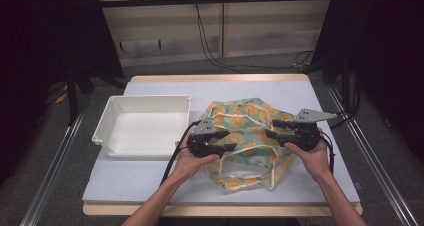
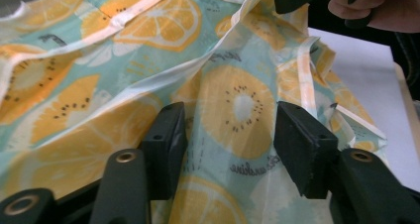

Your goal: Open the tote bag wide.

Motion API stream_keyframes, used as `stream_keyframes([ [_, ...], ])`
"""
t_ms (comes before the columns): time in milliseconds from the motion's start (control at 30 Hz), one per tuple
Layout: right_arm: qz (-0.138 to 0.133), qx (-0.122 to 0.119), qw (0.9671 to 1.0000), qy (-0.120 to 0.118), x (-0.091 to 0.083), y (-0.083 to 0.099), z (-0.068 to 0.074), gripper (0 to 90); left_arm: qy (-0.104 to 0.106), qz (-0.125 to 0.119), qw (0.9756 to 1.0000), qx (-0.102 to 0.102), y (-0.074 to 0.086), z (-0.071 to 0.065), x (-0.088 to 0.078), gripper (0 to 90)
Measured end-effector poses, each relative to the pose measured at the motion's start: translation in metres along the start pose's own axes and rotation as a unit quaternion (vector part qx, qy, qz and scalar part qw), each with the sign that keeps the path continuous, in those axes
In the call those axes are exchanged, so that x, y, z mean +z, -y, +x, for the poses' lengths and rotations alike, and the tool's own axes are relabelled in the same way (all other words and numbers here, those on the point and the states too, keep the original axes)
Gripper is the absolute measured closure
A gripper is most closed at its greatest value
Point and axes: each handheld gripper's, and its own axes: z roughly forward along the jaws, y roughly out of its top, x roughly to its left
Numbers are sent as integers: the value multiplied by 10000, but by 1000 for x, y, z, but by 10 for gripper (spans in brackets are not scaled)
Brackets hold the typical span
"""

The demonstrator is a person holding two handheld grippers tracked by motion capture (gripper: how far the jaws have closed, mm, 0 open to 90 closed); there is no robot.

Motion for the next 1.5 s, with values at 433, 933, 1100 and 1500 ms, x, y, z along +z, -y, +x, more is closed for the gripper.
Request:
stream_keyframes([
  [433, 66, 179, 9994, -296, 16, 0, -3, 764, -106, 332, 9993, 165, 9, -1, 9, 825],
  [933, -76, 248, 9984, -500, 13, -13, -9, 890, 522, 51, 9982, 276, -7, -30, -13, 900],
  [1100, -108, 350, 9980, -513, 14, -18, -17, 896, 680, 44, 9972, 313, -4, -38, -21, 900],
  [1500, -134, 654, 9969, -406, 22, -25, -42, 899, 1082, 133, 9926, 526, 5, -61, -35, 900],
])
